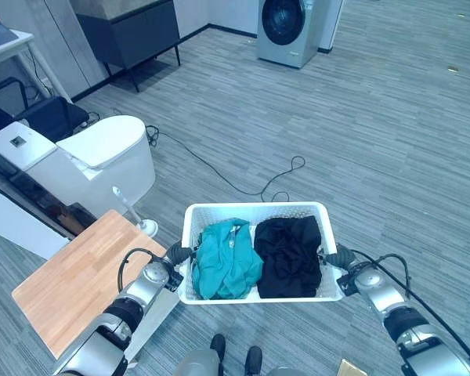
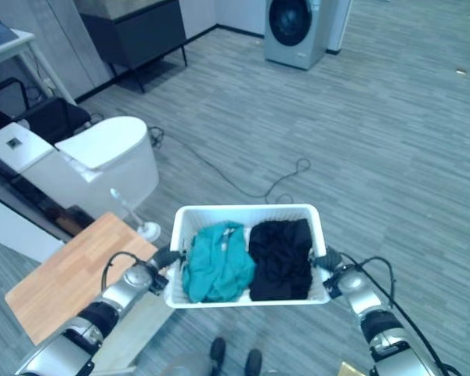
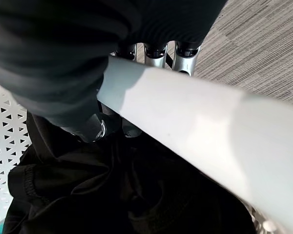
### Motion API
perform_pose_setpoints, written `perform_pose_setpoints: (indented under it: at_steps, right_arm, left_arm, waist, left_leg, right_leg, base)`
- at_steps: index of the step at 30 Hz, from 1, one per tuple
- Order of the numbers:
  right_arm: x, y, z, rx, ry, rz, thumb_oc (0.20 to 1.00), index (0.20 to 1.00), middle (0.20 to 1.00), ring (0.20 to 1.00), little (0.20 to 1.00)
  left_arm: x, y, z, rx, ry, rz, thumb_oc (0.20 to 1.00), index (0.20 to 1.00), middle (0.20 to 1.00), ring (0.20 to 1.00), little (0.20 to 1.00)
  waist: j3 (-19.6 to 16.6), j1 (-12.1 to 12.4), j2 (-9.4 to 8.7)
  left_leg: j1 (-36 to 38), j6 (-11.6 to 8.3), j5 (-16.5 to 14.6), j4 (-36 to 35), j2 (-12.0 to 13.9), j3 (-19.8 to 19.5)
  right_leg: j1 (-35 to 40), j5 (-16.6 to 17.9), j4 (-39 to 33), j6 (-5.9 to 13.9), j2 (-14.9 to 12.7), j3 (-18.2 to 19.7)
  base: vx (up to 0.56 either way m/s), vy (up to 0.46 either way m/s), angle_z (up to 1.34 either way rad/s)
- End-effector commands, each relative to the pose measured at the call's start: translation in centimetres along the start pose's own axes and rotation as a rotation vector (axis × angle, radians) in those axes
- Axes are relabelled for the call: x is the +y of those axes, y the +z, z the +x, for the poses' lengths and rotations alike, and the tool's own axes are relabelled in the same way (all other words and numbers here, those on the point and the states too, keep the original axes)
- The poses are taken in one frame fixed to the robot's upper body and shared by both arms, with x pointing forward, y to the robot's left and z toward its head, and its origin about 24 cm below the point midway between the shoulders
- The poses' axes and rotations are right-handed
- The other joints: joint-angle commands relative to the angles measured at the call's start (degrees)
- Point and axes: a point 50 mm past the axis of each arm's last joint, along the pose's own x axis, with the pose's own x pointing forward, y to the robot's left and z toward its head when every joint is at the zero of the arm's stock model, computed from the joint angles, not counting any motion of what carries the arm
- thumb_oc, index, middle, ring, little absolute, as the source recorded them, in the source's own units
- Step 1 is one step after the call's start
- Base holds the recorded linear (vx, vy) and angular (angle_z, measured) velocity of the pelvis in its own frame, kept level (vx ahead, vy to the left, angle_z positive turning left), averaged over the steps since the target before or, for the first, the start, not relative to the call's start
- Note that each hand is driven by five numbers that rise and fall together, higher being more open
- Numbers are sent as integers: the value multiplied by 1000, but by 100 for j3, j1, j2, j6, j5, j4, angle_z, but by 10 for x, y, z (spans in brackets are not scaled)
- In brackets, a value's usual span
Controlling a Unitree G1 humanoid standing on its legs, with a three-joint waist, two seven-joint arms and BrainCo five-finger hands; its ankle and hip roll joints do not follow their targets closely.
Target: Grab the laundry basket,head to the washer,open it,put in the laundry and shut it.
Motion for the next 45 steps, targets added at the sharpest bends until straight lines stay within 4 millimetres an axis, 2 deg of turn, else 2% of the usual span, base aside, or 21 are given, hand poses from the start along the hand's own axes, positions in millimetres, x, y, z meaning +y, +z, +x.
perform_pose_setpoints:
  at_steps: [1,4,7,9,15,16,19,21,22,25,29,31,32,33,36,39,40,41,43,44,45]
  right_arm:
    - [-47,5,-12,-78,-141,-4,200,200,200,200,200]
    - [-54,4,-15,-79,-163,0,200,200,200,200,200]
    - [-54,3,-16,-82,-167,9,200,200,200,200,200]
    - [-38,12,-10,-110,-133,29,200,200,200,200,200]
    - [-13,24,-5,-155,-56,38,200,200,200,200,200]
    - [-4,23,-4,-152,-30,47,200,200,200,200,200]
    - [3,23,-3,-150,-12,48,200,200,200,200,200]
    - [4,23,-2,-144,-5,47,200,200,200,200,200]
    - [3,29,-1,-159,-9,45,200,200,200,200,200]
    - [3,33,-2,-175,-10,43,200,200,200,200,200]
    - [-9,35,-6,-191,-41,45,200,200,200,200,200]
    - [-16,33,-8,-191,-56,42,200,200,200,200,200]
    - [-20,32,-9,-185,-67,29,200,200,200,200,200]
    - [-22,31,-9,-182,-69,27,200,200,200,200,200]
    - [-19,31,-7,-172,-59,15,200,200,200,200,200]
    - [-19,26,-9,-162,-52,13,200,200,200,200,200]
    - [-19,25,-10,-164,-46,12,200,200,200,200,200]
    - [-19,25,-10,-164,-46,11,200,200,200,200,200]
    - [-20,22,-12,-159,-49,20,200,200,200,200,200]
    - [-22,22,-12,-163,-65,50,200,200,200,200,200]
    - [-22,22,-12,-163,-65,51,200,200,200,200,200]
  left_arm:
    - [20,40,8,-128,60,42,200,200,200,200,200]
    - [16,46,8,-154,47,35,200,200,200,200,200]
    - [15,49,6,-175,40,41,200,200,200,200,200]
    - [25,48,3,-179,65,49,200,200,200,200,200]
    - [38,34,-3,-151,103,47,200,200,200,200,200]
    - [42,26,-5,-132,118,57,200,200,200,200,200]
    - [44,21,-7,-116,124,59,200,200,200,200,200]
    - [45,17,-7,-105,129,67,200,200,200,200,200]
    - [47,17,-6,-94,141,73,200,200,200,200,200]
    - [50,16,-7,-89,159,65,200,200,200,200,200]
    - [52,21,-7,-105,159,71,200,200,200,200,200]
    - [51,20,-7,-102,157,68,200,200,200,200,200]
    - [48,19,-6,-97,152,69,200,200,200,200,200]
    - [46,18,-5,-97,151,69,200,200,200,200,200]
    - [40,12,-3,-72,142,73,200,200,200,200,200]
    - [38,12,-3,-69,132,85,200,200,200,200,200]
    - [34,9,-2,-63,122,74,200,200,200,200,200]
    - [34,9,-2,-63,122,74,200,200,200,200,200]
    - [32,7,-2,-55,118,61,200,200,200,200,200]
    - [33,9,-1,-53,116,61,200,200,200,200,200]
    - [33,9,-1,-54,116,61,200,200,200,200,200]
  waist:
    - [-237,33,-93]
    - [-158,34,-68]
    - [-106,192,-74]
    - [-21,478,-118]
    - [-328,624,-328]
    - [-472,679,-477]
    - [-557,690,-558]
    - [-557,617,-552]
    - [-464,479,-484]
    - [-418,361,-353]
    - [-310,48,-124]
    - [-268,-109,-154]
    - [-233,-260,-180]
    - [-214,-301,-141]
    - [-236,-439,-128]
    - [-440,-578,-235]
    - [-572,-669,-182]
    - [-574,-679,-171]
    - [-654,-733,-122]
    - [-622,-685,-190]
    - [-624,-701,-175]
  left_leg:
    - [-543,-63,102,632,491,-143]
    - [-879,-14,216,619,431,-22]
    - [-1140,-10,461,-289,317,147]
    - [-1453,-42,673,-1090,326,331]
    - [-1147,162,790,-972,300,455]
    - [-1077,280,587,-799,192,536]
    - [-905,419,384,-755,102,661]
    - [-661,581,176,-753,43,755]
    - [-392,721,-44,-693,40,840]
    - [-15,800,-169,-807,58,913]
    - [545,722,-399,-1044,96,674]
    - [717,668,-599,-1037,-6,512]
    - [981,630,-857,-1043,-77,346]
    - [1126,619,-980,-1037,-76,290]
    - [1564,596,-1263,-1057,-68,142]
    - [1926,546,-1562,-958,-15,-55]
    - [2045,411,-1527,-626,244,-96]
    - [2039,406,-1539,-612,257,-106]
    - [1746,250,-1100,386,529,-131]
    - [1138,222,-368,1790,738,-84]
    - [1098,215,-392,1849,752,-110]
  right_leg:
    - [381,-731,298,598,-303,-76]
    - [456,-763,197,596,-277,-189]
    - [468,-818,215,671,-207,-177]
    - [728,-1217,474,684,-112,46]
    - [1000,-1591,757,729,-231,316]
    - [999,-1516,1074,892,-392,346]
    - [753,-1214,1770,1136,-572,314]
    - [341,-567,2816,1448,-723,305]
    - [-129,46,3746,1676,-906,171]
    - [-521,-6,4063,1667,-1140,-48]
    - [-1091,-633,3051,1307,-1268,-266]
    - [-1385,-427,1948,1345,-1289,171]
    - [-1691,37,1076,1512,-1340,729]
    - [-1792,237,758,1580,-1364,869]
    - [-2116,518,386,1709,-1390,817]
    - [-1906,680,636,1676,-1313,928]
    - [-1839,632,916,1571,-1179,859]
    - [-1836,625,921,1567,-1172,845]
    - [-1633,386,1229,1381,-983,704]
    - [-1266,147,1230,1088,-854,525]
    - [-1271,147,1232,1083,-841,503]
  base:
    - [16,-44,-7]
    - [53,-36,5]
    - [203,8,9]
    - [443,53,-35]
    - [375,107,-46]
    - [421,153,-29]
    - [356,171,-44]
    - [282,156,-23]
    - [259,139,-31]
    - [261,120,-1]
    - [270,-14,13]
    - [367,-141,36]
    - [465,-145,27]
    - [512,-136,15]
    - [419,-104,16]
    - [563,-209,47]
    - [507,-218,90]
    - [523,-260,80]
    - [401,-309,38]
    - [306,-313,38]
    - [281,-338,36]
